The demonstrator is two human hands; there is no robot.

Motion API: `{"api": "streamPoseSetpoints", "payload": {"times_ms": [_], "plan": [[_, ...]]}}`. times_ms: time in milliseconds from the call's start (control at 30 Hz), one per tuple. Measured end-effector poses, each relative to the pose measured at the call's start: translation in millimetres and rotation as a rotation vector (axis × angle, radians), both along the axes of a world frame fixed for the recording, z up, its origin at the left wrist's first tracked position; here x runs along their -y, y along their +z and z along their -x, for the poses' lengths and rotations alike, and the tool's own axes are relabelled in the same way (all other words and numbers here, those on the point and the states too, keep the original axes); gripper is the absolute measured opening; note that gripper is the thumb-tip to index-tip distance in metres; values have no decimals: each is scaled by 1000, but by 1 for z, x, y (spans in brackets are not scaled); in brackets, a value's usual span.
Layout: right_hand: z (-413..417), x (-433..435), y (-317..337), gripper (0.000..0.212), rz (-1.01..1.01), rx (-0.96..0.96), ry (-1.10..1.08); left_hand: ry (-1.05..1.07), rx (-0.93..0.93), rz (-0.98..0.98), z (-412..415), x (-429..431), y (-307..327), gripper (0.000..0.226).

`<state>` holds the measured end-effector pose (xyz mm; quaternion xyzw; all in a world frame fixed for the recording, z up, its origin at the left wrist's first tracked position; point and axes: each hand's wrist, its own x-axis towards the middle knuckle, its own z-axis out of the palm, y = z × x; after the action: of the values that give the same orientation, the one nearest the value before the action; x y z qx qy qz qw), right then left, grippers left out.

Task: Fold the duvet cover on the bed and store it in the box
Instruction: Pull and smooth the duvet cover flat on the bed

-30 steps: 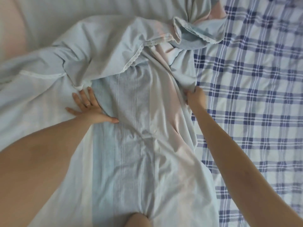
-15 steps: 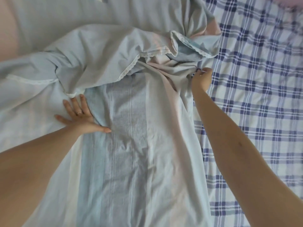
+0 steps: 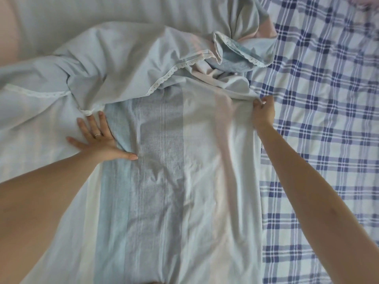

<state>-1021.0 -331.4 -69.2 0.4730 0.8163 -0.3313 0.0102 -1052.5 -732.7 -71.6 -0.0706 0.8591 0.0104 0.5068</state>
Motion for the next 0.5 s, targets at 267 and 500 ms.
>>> {"api": "streamPoseSetpoints", "payload": {"times_ms": [267,500], "plan": [[13,-42,-21,20,-367,79,-197,-2,-8,-28,-2,-2,-9,163],[-38,37,-42,46,-399,-157,331,2,-43,18,0,1,-9,164]]}}
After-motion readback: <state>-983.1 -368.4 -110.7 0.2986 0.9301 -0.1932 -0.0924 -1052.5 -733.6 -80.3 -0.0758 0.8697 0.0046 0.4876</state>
